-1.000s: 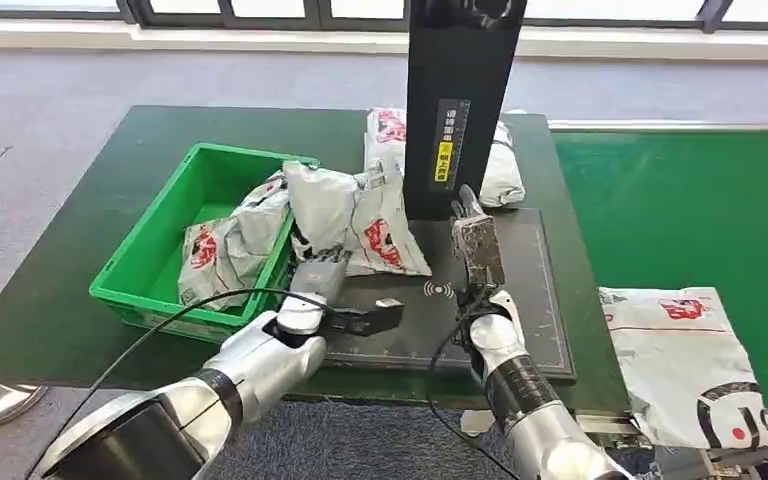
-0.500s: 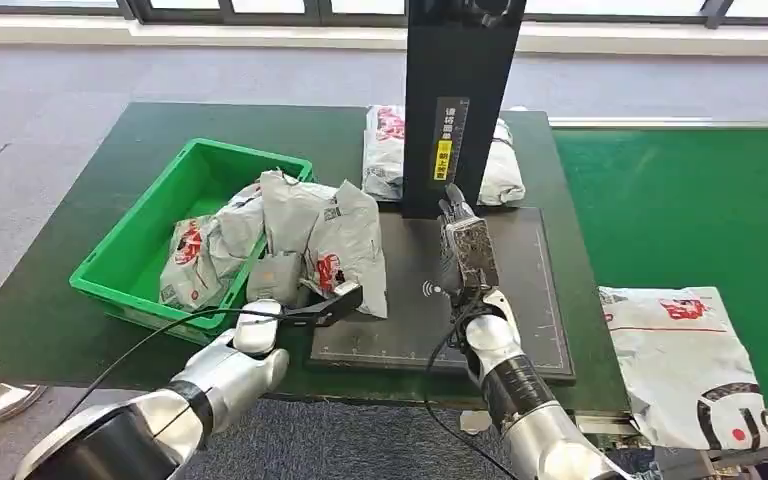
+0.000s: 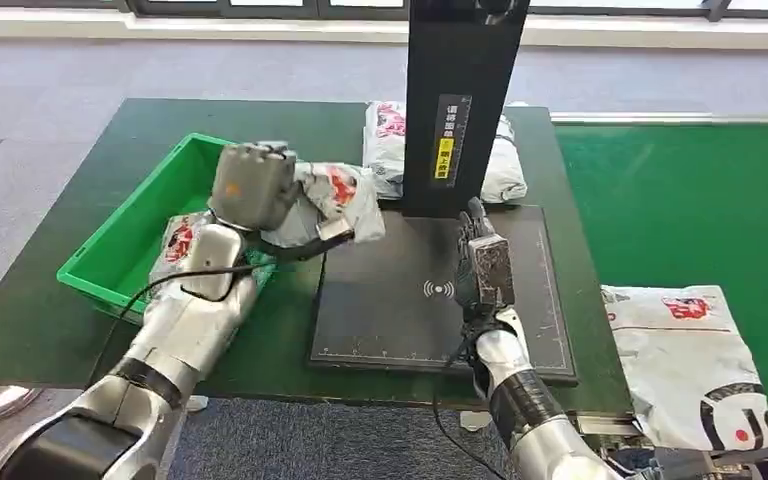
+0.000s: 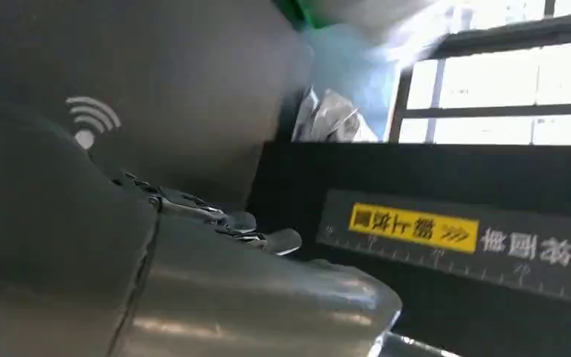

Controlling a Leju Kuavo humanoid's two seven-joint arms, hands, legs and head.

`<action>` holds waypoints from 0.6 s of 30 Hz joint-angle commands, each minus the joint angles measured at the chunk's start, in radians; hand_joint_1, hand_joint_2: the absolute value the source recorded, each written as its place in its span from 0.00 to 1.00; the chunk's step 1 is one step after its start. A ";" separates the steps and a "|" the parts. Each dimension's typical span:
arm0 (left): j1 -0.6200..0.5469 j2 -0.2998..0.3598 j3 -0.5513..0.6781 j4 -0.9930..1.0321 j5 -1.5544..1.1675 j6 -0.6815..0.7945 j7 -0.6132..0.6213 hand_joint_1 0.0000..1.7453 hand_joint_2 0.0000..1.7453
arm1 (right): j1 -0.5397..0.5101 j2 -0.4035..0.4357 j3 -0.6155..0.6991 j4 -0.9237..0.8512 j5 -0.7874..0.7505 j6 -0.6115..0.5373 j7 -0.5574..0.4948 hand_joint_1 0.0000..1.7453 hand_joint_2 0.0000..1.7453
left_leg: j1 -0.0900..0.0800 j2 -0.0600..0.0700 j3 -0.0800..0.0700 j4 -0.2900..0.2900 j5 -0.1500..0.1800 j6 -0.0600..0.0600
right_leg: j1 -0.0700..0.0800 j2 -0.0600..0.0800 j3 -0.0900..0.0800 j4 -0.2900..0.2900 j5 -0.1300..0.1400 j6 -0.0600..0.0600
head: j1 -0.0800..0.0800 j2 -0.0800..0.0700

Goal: Moved the parcel from conveyor to table for the left to box.

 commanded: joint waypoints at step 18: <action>-0.184 0.212 0.024 -0.099 -0.092 0.000 0.302 1.00 1.00 | 0.047 -0.105 -0.021 -0.171 -0.002 -0.035 0.045 0.00 0.00 | 0.000 0.000 -0.001 0.000 0.001 0.000 | 0.001 -0.001 -0.001 0.000 0.000 -0.001 | 0.000 0.000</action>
